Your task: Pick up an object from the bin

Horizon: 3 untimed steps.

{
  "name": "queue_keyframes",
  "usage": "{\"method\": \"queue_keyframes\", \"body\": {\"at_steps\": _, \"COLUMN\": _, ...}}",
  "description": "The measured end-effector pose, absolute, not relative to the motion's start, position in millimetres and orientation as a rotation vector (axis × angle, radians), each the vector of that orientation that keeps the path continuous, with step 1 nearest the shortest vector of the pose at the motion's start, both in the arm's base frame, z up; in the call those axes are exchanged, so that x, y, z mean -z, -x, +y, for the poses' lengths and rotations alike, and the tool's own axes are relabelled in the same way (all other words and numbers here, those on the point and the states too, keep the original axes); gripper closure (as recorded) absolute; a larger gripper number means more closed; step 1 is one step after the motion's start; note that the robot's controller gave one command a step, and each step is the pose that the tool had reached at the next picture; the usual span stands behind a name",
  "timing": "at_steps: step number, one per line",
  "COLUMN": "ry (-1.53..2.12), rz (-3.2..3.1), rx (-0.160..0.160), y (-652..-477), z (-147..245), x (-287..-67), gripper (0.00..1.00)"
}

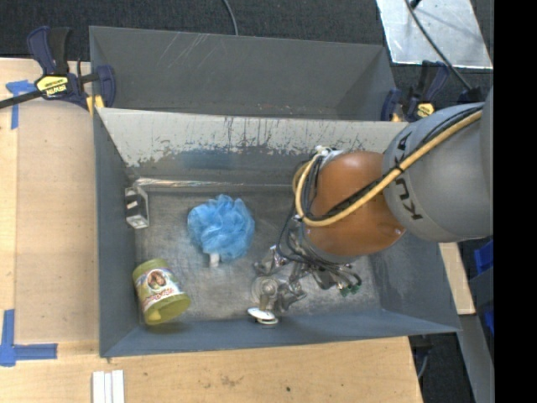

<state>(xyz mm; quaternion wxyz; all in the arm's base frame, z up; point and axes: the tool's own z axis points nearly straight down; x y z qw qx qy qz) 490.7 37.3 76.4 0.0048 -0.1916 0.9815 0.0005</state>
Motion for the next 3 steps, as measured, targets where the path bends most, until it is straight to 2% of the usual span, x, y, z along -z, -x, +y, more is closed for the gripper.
{"method": "queue_keyframes", "body": {"at_steps": 1, "ry": 0.577, "rz": 3.093, "rx": -0.002, "y": -494.4, "z": 30.4, "x": -126.2, "gripper": 1.00}}
{"method": "queue_keyframes", "body": {"at_steps": 2, "ry": 0.602, "rz": 3.087, "rx": -0.001, "y": -490.3, "z": 31.1, "x": -185.9, "gripper": 1.00}}
{"method": "queue_keyframes", "body": {"at_steps": 3, "ry": 0.606, "rz": 3.073, "rx": 0.002, "y": -494.2, "z": 29.9, "x": -218.1, "gripper": 1.00}}
